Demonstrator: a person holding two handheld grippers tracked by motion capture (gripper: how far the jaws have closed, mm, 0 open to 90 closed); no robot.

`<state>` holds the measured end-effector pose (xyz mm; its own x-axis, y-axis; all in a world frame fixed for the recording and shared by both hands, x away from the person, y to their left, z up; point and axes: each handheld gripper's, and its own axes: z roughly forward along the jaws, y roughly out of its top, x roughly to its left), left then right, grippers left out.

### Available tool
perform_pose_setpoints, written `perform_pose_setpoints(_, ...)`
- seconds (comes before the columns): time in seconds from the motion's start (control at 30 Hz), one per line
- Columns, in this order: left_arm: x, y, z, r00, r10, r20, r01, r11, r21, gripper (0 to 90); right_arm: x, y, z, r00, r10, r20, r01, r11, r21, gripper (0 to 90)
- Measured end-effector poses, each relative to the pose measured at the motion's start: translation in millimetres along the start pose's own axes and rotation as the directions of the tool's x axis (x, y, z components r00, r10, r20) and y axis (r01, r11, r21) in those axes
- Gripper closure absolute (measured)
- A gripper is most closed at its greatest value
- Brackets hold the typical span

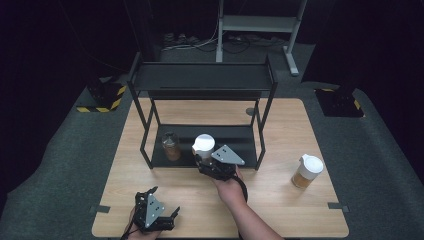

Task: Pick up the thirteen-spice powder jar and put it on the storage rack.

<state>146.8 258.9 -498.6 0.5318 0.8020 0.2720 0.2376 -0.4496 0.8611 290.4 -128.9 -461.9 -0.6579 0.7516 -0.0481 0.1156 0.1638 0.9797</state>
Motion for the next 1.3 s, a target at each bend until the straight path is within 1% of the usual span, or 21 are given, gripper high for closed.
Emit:
perform_pose_setpoints(0.17,0.8,-1.1,-0.3,1.0,-0.009,0.002,0.009,0.9999,-0.005,1.0,-3.3,-0.5,8.6,0.9999,0.004,0.013,-0.004,1.0,0.004,30.4)
perform_pose_setpoints(0.47,2.4,-2.0,-0.8,0.9998,-0.016,0.006,0.016,0.9998,-0.01,1.0,-6.9,-3.5,19.4,0.9996,0.022,0.019,-0.022,1.0,-0.005,30.4)
perform_pose_setpoints(0.57,2.8,-2.5,-1.1,0.9999,-0.015,0.006,0.016,0.9998,-0.013,1.0,-7.1,-4.9,22.7,0.9996,0.013,0.024,-0.013,1.0,-0.009,30.4)
perform_pose_setpoints(0.93,3.5,-3.1,-1.2,0.9997,-0.023,0.007,0.023,0.9996,-0.016,1.0,-10.0,-5.4,32.4,0.9991,0.019,0.039,-0.019,1.0,0.009,30.4)
perform_pose_setpoints(1.1,3.5,-3.5,-1.4,0.9997,-0.025,0.007,0.025,0.9995,-0.018,1.0,-11.0,-8.4,35.8,0.9989,0.025,0.041,-0.026,1.0,0.008,30.4)
perform_pose_setpoints(1.13,3.3,-3.6,-1.4,0.9996,-0.027,0.007,0.027,0.9995,-0.018,1.0,-10.8,-10.1,38.3,0.9988,0.021,0.045,-0.021,1.0,0.019,30.4)
perform_pose_setpoints(1.2,3.3,-3.8,-1.6,0.9997,-0.024,0.008,0.024,0.9995,-0.019,1.0,-10.9,-11.5,40.0,0.9988,0.019,0.045,-0.02,1.0,0.024,30.4)
perform_pose_setpoints(1.3,3.8,-4.1,-1.7,0.9995,-0.029,0.009,0.029,0.9994,-0.021,1.0,-10.7,-13.9,42.0,0.9986,0.029,0.044,-0.03,0.999,0.023,30.4)
